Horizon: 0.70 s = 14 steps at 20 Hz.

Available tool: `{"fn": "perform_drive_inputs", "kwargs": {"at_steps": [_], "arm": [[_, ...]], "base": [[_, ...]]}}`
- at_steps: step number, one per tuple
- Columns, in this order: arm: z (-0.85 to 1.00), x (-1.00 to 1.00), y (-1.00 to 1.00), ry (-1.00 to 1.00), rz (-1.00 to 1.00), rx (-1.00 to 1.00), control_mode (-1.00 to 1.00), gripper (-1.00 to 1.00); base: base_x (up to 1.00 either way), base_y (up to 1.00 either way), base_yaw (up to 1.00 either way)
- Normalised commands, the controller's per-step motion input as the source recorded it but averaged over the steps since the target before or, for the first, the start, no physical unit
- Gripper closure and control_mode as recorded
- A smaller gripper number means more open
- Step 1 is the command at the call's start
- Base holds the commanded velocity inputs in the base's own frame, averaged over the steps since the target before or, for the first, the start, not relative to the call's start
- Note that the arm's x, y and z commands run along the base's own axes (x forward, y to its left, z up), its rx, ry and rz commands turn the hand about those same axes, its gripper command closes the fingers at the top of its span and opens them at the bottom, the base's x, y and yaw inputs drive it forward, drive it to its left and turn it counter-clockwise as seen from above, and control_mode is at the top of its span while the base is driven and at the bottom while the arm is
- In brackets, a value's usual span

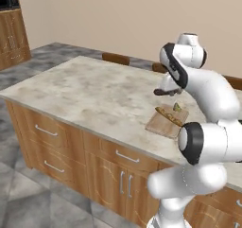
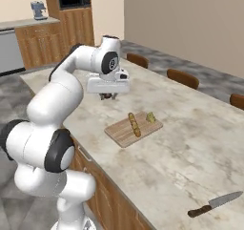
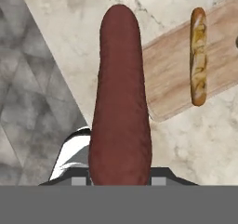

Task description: Retrieve the sausage and cheese from the fridge and place them on the cutting board on the counter.

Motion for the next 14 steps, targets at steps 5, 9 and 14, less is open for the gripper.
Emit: {"fn": "perform_drive_inputs", "kwargs": {"at_steps": [5,9,14], "arm": [[-0.7,0.93,-0.41,0.25,0.17,0.02,-1.0,1.0],[-0.55,0.6,-0.05,0.07,0.01,0.0,-1.0,1.0],[-0.61,0.37,0.0,0.03,0.0,0.0,-1.0,1.0]], "base": [[0.0,0.0,0.0],[0.0,0.0,0.0],[0.0,0.0,0.0]]}}
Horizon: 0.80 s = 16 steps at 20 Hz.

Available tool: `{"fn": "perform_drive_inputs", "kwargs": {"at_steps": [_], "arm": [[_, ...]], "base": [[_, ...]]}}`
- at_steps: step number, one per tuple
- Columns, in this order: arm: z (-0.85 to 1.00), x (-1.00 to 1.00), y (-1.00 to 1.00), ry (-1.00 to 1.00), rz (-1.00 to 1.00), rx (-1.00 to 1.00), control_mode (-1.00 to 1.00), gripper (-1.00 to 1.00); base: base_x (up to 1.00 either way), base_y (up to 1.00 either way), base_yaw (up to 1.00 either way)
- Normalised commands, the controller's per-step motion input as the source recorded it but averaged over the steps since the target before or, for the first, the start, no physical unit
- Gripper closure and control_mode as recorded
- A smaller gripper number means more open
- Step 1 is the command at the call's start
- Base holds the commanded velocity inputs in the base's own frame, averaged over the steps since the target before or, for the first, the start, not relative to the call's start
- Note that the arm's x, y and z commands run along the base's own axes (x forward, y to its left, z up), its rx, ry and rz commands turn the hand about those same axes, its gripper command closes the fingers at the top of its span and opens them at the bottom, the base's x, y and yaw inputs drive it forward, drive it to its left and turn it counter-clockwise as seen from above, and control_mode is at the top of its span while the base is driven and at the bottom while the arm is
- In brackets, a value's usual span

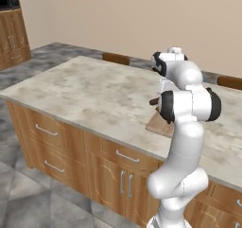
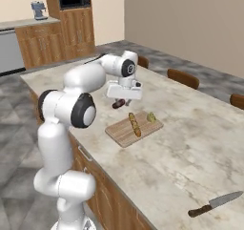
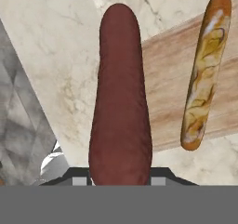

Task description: Retrieve the sausage and cheese from the fridge and place them on the cutting board on the counter.

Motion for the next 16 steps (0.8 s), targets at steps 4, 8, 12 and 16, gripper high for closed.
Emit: {"fn": "perform_drive_inputs", "kwargs": {"at_steps": [4,8,12,16], "arm": [[-0.7,0.12,-0.02,0.0,-0.03,0.0,-1.0,1.0],[-0.58,0.02,-0.15,-0.01,-0.06,0.0,-1.0,1.0],[-0.38,0.0,-0.04,0.0,-0.06,0.0,-1.0,1.0],[-0.31,0.01,0.0,-0.08,-0.06,0.0,-1.0,1.0]], "base": [[0.0,0.0,0.0],[0.0,0.0,0.0],[0.0,0.0,0.0],[0.0,0.0,0.0]]}}
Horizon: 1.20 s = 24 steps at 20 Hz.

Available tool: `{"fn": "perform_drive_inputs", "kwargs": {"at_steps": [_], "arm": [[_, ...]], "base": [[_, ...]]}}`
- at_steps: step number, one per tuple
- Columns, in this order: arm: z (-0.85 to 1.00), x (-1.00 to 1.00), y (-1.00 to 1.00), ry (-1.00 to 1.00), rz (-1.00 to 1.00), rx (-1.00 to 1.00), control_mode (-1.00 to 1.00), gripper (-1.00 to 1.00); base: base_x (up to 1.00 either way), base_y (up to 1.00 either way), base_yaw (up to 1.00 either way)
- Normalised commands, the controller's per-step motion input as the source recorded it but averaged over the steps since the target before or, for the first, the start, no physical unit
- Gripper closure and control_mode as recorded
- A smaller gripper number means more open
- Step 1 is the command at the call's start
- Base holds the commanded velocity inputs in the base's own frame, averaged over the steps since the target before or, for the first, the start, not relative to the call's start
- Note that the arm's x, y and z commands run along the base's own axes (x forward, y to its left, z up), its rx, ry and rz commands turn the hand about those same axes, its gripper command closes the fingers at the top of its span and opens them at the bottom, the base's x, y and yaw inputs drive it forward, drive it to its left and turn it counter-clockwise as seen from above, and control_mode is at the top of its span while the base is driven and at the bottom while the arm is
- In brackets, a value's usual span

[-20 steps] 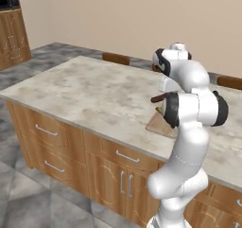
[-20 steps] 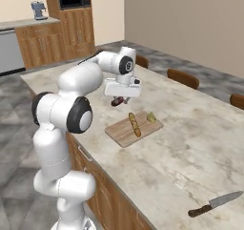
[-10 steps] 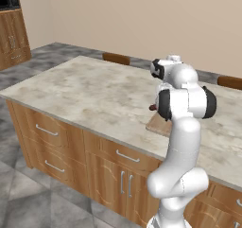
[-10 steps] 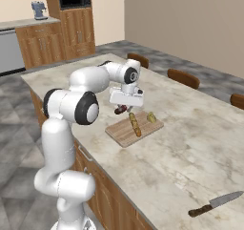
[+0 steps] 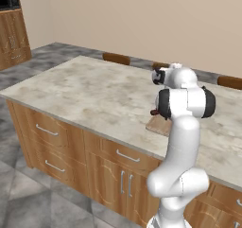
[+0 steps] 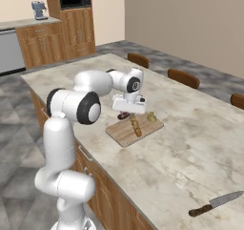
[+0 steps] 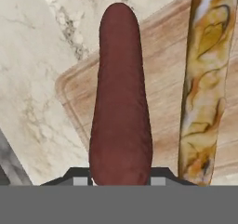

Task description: Retrieve the sausage and cheese from the fridge and place them on the cutting board on the counter.

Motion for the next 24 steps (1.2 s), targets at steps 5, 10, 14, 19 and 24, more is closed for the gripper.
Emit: {"fn": "perform_drive_inputs", "kwargs": {"at_steps": [5,10,14,19,24], "arm": [[-0.39,0.05,0.0,-0.06,-0.06,0.0,-1.0,1.0],[-0.18,-0.07,-0.06,-0.02,-0.08,0.0,-1.0,1.0],[0.0,-0.87,-0.16,0.0,-0.04,0.0,-1.0,-1.0],[0.03,-0.4,0.03,-0.05,0.0,0.0,-1.0,-1.0],[0.59,-0.13,0.08,-0.15,0.0,-0.01,-1.0,-1.0]], "base": [[0.0,0.0,0.0],[0.0,0.0,0.0],[0.0,0.0,0.0],[0.0,0.0,0.0],[0.0,0.0,0.0]]}}
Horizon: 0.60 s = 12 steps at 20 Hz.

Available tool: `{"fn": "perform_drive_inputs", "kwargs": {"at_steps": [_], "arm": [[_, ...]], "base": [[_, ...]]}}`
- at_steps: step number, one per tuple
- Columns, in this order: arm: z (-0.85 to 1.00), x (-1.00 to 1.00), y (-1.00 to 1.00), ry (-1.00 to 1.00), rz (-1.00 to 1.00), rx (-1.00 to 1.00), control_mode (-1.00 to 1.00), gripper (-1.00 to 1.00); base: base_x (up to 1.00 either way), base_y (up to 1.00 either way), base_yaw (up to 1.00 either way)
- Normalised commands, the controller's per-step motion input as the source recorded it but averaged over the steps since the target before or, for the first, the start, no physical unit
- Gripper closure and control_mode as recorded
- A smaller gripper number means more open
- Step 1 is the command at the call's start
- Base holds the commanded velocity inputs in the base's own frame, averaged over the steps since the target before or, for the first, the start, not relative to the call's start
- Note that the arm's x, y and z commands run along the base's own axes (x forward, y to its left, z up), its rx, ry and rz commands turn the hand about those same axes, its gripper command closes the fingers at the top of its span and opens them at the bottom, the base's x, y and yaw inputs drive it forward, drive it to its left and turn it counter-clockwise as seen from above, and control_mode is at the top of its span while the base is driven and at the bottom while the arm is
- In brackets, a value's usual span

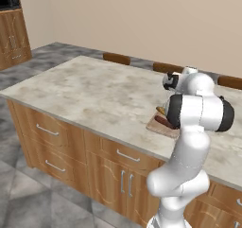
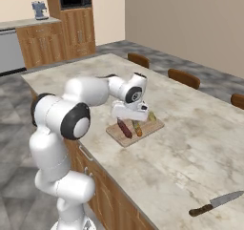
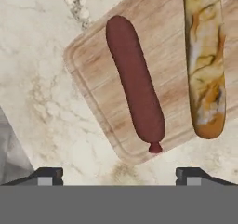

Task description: Retrieve the sausage and cheese from the fridge and place them on the cutting board on the counter.

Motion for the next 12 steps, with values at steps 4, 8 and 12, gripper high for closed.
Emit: {"fn": "perform_drive_inputs", "kwargs": {"at_steps": [4,8,12], "arm": [[1.0,-0.18,0.03,-0.09,0.0,-0.07,-1.0,-1.0],[1.0,0.0,0.44,-0.11,0.01,-0.02,-1.0,-1.0],[0.88,-0.09,0.8,-0.28,0.13,0.0,-1.0,-1.0]], "base": [[0.0,0.0,0.0],[0.0,0.0,0.0],[0.0,0.0,0.0]]}}
